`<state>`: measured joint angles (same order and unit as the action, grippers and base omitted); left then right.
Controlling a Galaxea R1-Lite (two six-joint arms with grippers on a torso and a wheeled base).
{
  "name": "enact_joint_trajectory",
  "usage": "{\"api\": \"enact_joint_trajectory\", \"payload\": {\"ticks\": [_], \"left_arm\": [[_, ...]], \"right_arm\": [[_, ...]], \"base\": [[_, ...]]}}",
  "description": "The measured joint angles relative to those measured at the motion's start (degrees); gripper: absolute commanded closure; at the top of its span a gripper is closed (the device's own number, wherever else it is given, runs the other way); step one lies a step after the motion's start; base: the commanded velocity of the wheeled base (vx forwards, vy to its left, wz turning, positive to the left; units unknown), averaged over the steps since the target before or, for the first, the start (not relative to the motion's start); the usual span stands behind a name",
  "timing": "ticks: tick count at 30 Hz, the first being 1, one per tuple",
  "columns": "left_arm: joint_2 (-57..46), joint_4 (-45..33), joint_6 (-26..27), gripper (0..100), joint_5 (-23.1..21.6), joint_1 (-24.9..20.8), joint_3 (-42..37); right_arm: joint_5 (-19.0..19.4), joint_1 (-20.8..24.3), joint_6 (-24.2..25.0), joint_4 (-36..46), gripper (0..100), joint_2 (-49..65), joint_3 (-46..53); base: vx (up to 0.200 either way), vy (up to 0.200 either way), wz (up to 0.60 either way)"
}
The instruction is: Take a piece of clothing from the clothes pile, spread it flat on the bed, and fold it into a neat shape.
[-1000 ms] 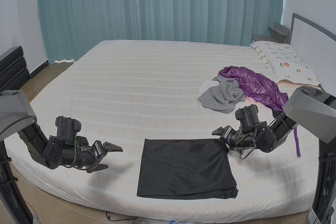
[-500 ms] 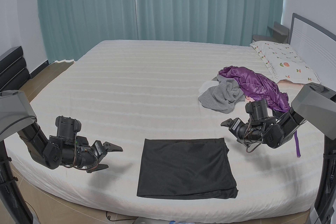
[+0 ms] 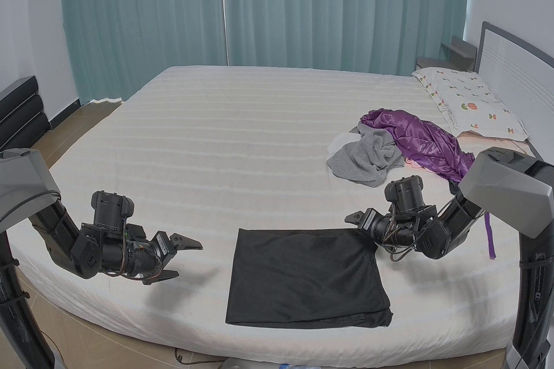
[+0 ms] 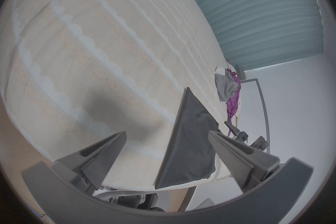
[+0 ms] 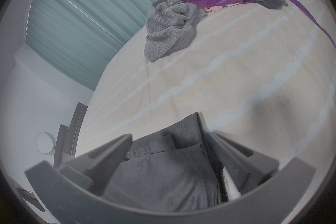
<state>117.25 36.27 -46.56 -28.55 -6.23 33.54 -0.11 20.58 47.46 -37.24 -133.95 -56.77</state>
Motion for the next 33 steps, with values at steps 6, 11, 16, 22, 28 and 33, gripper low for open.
{"api": "enact_joint_trajectory", "payload": {"ticks": [6,11,16,22,28,33], "left_arm": [[0.0,0.0,0.0,0,0.0,0.0,0.11],[0.04,-0.01,-0.2,0,0.15,0.0,0.28],[0.09,-0.48,-1.04,0,0.55,-0.13,1.22],[1.6,-0.52,-2.44,0,8.33,-3.16,6.67],[6.57,-0.69,-2.84,0,16.3,-9.07,16.65],[11.74,-1.23,-2.66,0,19.41,-12.48,25.53]], "right_arm": [[-0.11,0.04,-0.85,-1.32,100,-1.37,0.41],[-0.27,-0.55,-0.77,-1.32,100,-1.26,0.68],[-0.24,-0.9,-0.5,-1.4,100,-0.63,0.99],[-0.21,-1.01,-0.2,-1.43,100,0.32,1.16],[-0.16,-0.9,0.35,-1.43,100,0.77,1.18],[-0.16,-0.9,1.15,-1.43,100,0.96,1.4]], "base": [[0.0,0.0,0.0],[0.0,0.0,0.0],[0.0,0.0,0.0],[0.0,0.0,0.0],[0.0,0.0,0.0],[0.0,0.0,0.0]]}}
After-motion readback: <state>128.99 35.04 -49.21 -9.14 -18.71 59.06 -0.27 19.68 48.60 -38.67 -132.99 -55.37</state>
